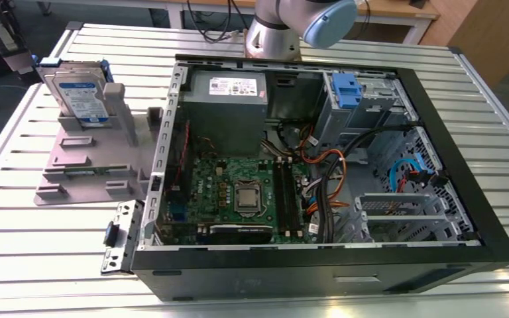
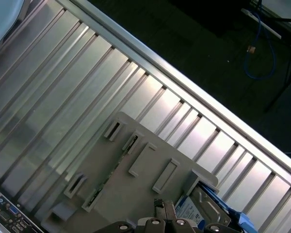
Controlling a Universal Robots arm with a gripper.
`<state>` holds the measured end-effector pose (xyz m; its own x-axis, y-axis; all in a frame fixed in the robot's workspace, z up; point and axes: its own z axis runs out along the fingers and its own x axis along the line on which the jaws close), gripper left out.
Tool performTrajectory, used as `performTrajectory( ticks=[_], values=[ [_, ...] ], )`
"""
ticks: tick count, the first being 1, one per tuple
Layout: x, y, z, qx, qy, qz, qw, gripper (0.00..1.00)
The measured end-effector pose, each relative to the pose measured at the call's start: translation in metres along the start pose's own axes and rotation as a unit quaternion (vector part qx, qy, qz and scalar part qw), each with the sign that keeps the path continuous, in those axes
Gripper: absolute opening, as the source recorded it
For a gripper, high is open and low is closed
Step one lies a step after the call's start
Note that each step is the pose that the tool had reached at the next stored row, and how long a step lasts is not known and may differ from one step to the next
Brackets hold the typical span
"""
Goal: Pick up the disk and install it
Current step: 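Pick up the disk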
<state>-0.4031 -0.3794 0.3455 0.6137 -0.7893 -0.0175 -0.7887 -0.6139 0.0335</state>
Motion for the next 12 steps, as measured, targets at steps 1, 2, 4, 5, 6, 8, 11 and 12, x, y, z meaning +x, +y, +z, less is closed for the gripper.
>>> performTrajectory(
  ticks=[1, 2, 4, 5, 6, 8, 11, 12],
  values=[
    [0.0, 0.0, 0.0, 0.0, 0.0, -0.001, 1.0, 0.1],
    [0.0, 0.0, 0.0, 0.0, 0.0, -0.001, 1.0, 0.1],
    [0.0, 0.0, 0.0, 0.0, 0.0001, -0.001, 1.0, 0.1],
    [0.0, 0.0, 0.0, 0.0, 0.0001, -0.002, 1.0, 0.1],
    [0.0, 0.0, 0.0, -0.0001, 0.0, -0.002, 1.0, 0.1],
    [0.0, 0.0, 0.0, 0.0, 0.0001, -0.003, 1.0, 0.1],
    [0.0, 0.0, 0.0, -0.0001, 0.0002, -0.005, 0.99999, 0.1],
    [0.0, 0.0, 0.0, -0.0001, 0.0002, -0.005, 0.99999, 0.1]
  ],
)
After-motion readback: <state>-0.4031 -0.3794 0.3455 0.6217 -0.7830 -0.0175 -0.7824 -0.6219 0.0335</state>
